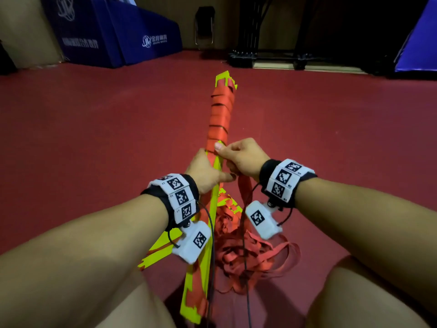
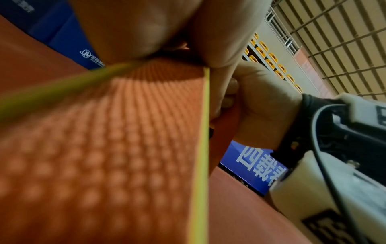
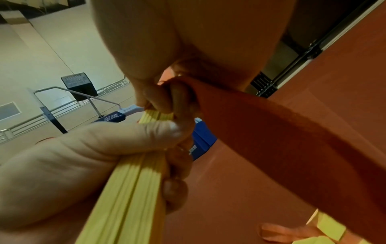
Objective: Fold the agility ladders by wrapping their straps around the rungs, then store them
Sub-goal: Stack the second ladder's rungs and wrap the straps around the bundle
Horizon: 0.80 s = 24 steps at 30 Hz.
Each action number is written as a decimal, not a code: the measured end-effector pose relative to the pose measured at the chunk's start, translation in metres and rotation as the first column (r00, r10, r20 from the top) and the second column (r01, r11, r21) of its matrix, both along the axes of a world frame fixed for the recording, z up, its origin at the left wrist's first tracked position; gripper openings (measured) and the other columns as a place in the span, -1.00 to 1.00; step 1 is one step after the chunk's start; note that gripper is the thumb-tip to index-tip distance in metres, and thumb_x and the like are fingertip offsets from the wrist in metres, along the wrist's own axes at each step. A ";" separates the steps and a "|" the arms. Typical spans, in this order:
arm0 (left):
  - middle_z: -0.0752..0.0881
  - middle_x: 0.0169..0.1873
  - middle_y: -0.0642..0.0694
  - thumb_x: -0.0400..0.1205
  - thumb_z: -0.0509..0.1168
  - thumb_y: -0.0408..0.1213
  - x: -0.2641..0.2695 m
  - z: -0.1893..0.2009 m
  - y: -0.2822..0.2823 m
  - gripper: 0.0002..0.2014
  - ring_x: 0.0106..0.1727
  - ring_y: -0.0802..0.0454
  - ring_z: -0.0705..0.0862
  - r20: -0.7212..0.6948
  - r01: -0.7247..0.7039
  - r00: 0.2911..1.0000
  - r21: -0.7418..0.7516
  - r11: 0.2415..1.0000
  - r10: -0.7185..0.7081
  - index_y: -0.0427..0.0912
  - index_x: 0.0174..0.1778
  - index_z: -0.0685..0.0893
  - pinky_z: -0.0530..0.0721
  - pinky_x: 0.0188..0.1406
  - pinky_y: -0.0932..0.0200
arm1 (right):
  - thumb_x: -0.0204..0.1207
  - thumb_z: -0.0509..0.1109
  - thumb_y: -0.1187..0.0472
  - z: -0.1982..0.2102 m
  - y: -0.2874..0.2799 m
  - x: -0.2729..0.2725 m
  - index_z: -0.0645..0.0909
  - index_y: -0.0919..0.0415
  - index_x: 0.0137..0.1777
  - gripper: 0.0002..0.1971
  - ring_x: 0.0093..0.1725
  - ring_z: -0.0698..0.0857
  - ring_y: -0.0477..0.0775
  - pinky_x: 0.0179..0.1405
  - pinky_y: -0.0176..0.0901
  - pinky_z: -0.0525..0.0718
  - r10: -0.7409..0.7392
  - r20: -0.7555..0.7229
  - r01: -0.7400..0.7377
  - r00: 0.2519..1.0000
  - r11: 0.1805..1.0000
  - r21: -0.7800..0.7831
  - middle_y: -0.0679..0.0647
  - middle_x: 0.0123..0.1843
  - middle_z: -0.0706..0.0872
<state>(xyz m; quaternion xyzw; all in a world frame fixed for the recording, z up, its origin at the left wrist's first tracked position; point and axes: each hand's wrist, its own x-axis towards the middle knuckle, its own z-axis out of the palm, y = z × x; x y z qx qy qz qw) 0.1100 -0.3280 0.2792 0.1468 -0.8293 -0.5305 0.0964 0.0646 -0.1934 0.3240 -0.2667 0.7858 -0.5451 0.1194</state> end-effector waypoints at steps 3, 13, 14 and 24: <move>0.73 -0.23 -0.16 -0.13 0.49 0.10 0.000 0.013 0.002 -0.15 -0.21 -0.24 0.78 0.017 -0.040 0.999 -0.051 0.998 0.041 -0.25 0.08 0.62 0.60 -0.34 0.08 | 0.71 0.34 0.06 0.002 0.003 -0.002 0.45 0.17 -0.50 -0.50 -0.61 0.29 0.01 -0.52 -0.17 0.27 0.070 0.027 -0.069 0.997 0.996 -0.051 0.00 -0.66 0.41; 0.62 -0.35 -0.02 0.08 0.49 -0.21 0.007 0.028 0.015 -0.57 -0.29 -0.06 0.62 -0.080 -0.035 0.996 0.112 0.993 0.045 -0.04 -0.16 0.55 0.64 -0.23 -0.08 | 0.70 0.36 0.17 0.007 0.018 -0.016 0.54 0.14 -0.37 -0.64 -0.48 0.40 -0.05 -0.38 -0.13 0.35 0.098 -0.086 -0.098 0.991 0.995 0.006 -0.05 -0.52 0.52; 0.64 -0.38 -0.03 0.09 0.49 -0.22 0.008 0.029 0.016 -0.63 -0.31 -0.07 0.63 -0.082 -0.031 0.996 0.106 0.994 0.040 -0.06 -0.21 0.59 0.66 -0.23 -0.09 | 0.69 0.38 0.15 0.007 0.018 -0.018 0.54 0.12 -0.37 -0.66 -0.47 0.41 -0.04 -0.36 -0.12 0.36 0.075 -0.096 -0.075 0.993 0.997 0.004 -0.09 -0.54 0.52; 0.86 -0.30 -0.14 0.44 0.39 -0.23 0.014 0.035 0.020 -0.87 -0.15 -0.18 0.87 -0.065 0.063 0.996 0.107 0.992 -0.056 -0.06 -0.36 0.85 0.84 -0.05 -0.26 | 0.63 0.45 0.20 0.013 0.009 -0.010 0.54 0.24 -0.33 -0.70 -0.51 0.56 0.03 -0.42 -0.18 0.55 0.034 -0.068 -0.035 0.997 0.999 -0.024 0.13 -0.48 0.63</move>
